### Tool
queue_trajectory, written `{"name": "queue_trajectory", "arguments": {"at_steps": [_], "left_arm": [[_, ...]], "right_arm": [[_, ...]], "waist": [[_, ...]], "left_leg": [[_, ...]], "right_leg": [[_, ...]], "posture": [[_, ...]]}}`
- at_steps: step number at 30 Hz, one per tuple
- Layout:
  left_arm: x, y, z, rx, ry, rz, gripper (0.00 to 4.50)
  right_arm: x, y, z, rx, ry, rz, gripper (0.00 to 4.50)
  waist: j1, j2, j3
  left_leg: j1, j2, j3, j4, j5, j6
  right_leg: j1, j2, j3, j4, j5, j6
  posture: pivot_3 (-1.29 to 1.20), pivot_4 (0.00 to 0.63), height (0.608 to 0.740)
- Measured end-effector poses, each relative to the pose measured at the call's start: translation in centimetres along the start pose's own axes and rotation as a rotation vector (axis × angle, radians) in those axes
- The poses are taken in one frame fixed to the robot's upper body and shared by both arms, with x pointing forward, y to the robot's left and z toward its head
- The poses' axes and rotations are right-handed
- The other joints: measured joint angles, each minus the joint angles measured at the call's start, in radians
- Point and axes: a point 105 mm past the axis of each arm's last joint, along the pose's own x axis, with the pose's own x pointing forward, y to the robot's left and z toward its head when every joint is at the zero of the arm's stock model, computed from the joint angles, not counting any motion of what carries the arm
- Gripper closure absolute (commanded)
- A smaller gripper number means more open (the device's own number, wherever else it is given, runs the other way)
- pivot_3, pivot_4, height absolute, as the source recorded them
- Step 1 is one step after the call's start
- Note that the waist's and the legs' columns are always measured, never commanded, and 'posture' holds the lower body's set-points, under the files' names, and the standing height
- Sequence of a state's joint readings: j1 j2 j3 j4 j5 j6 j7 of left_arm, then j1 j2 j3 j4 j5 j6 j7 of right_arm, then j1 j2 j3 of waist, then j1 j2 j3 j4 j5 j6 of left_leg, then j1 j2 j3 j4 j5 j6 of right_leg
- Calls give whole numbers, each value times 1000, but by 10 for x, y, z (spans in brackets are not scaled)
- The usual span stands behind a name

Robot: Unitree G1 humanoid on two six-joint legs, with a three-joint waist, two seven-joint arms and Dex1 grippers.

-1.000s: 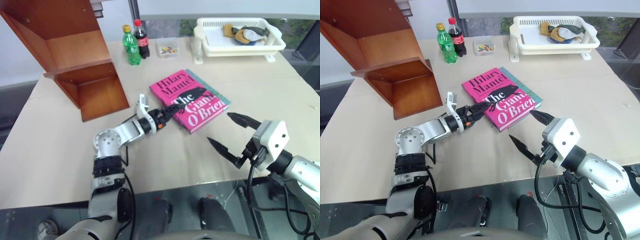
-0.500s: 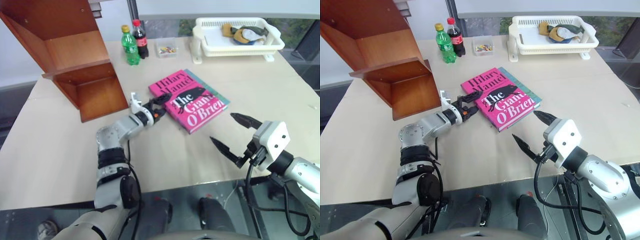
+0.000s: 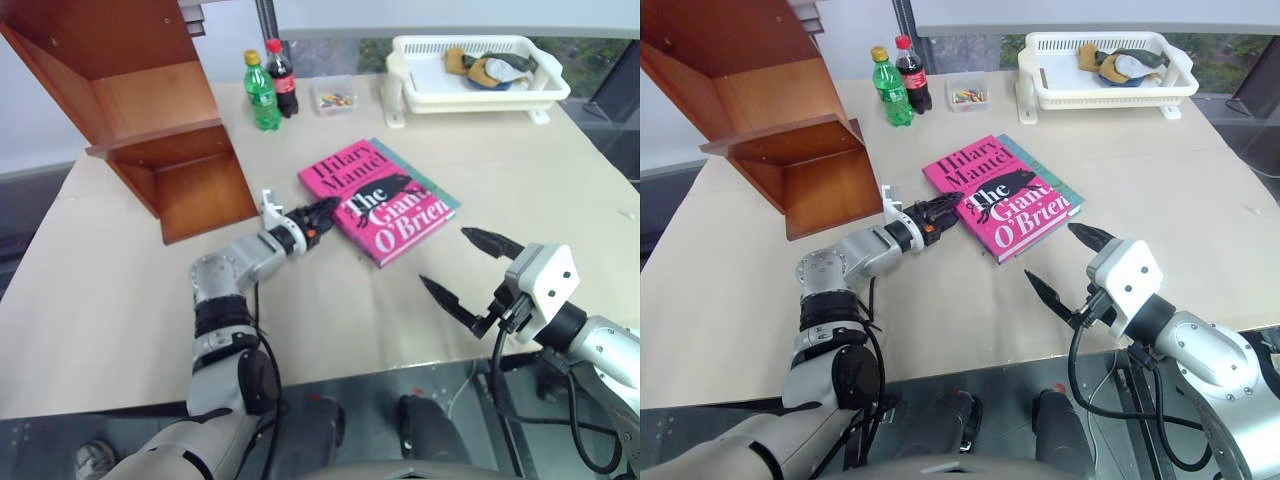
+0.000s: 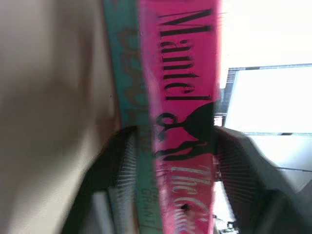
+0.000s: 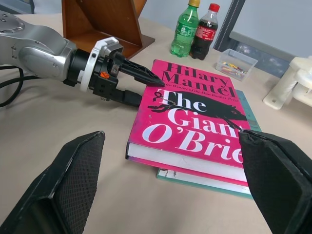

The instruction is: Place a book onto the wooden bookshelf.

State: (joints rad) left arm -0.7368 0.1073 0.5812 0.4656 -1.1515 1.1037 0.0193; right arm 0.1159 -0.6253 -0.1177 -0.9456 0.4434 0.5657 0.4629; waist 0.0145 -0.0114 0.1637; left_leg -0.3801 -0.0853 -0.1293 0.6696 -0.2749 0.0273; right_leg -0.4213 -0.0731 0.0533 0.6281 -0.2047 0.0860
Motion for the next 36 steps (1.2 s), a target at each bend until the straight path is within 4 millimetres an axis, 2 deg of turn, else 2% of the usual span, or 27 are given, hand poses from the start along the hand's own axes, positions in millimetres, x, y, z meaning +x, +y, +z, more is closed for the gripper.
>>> {"name": "queue_trajectory", "arguments": {"at_steps": [9, 10, 12, 13, 25, 29, 30, 31, 32, 33, 34, 36], "left_arm": [[-1, 0, 0, -4, 4, -3, 2232], [-1, 0, 0, -6, 5, -4, 2750], [-1, -1, 0, -10, 5, -12, 3179], [-1, -2, 0, -13, 5, -17, 3621], [-11, -6, 0, -2, 9, -42, 3621], [-29, -35, 8, 164, 5, -123, 3621], [-34, -48, 10, 254, 4, -149, 3621], [-35, -51, 10, 270, 5, -152, 3621], [-39, -69, 10, 388, 1, -188, 3621], [-44, -90, 8, 605, -8, -207, 3621], [-45, -98, 5, 700, -4, -212, 3621], [-47, -116, -3, 1013, -2, -213, 3621]], "right_arm": [[0, 0, 0, 0, 2, 0, 0], [0, 0, 0, 0, 3, 0, 0], [1, 0, 0, 0, 4, 0, 0], [1, -1, 0, -1, 3, 0, 0], [3, 1, 1, -3, 0, 17, 0], [5, 1, 0, -4, -2, 24, 0], [6, 1, 0, -4, -2, 25, 0], [6, 1, 0, -4, -1, 25, 0], [7, 1, -1, -3, 2, 25, 0], [8, 1, -1, -6, -2, 30, 0], [8, 1, -1, -7, -3, 31, 0], [10, 0, -4, -6, 1, 34, 0]], "waist": [[0, 0, 0], [0, 0, 0], [0, 0, 0], [0, 0, 0], [-3, 0, 0], [-2, 0, 0], [-2, 0, 0], [-2, -1, 0], [-1, 0, 0], [1, 0, 0], [1, 0, 0], [-1, 0, 0]], "left_leg": [[0, 0, 0, 0, 0, 0], [0, 0, 0, 0, 0, 0], [0, 0, 0, 0, 0, 0], [0, 0, 0, 0, 0, 0], [0, 0, 0, 0, 0, 0], [-1, 0, 0, 0, 0, 0], [-2, 0, 0, 0, 0, 0], [-2, 0, 0, 0, 0, 0], [-1, 0, 1, 0, 0, 0], [-1, 0, 1, 0, 0, 0], [-1, 0, 1, 0, 0, 0], [-1, 0, 3, -1, 0, 0]], "right_leg": [[0, 0, 0, 0, 0, 0], [0, 0, 0, 0, 0, 0], [0, 0, 0, 0, 0, 0], [0, 0, 0, 0, 0, 0], [0, 0, 0, 0, 0, 0], [-2, 0, 0, 1, 0, 0], [-2, 0, 0, 1, 0, 0], [-2, 0, 0, 1, 0, 0], [-2, 0, 1, 1, 0, 0], [-2, 0, 0, 1, 0, 0], [-2, 0, 1, 0, 0, 0], [-2, 0, 2, 0, 0, 0]], "posture": [[0, 150, 740], [0, 150, 740], [0, 150, 740], [0, 150, 740], [0, 150, 740], [0, 150, 740], [0, 150, 740], [0, 150, 740], [0, 150, 740], [0, 150, 740], [0, 150, 740], [0, 150, 740]]}}
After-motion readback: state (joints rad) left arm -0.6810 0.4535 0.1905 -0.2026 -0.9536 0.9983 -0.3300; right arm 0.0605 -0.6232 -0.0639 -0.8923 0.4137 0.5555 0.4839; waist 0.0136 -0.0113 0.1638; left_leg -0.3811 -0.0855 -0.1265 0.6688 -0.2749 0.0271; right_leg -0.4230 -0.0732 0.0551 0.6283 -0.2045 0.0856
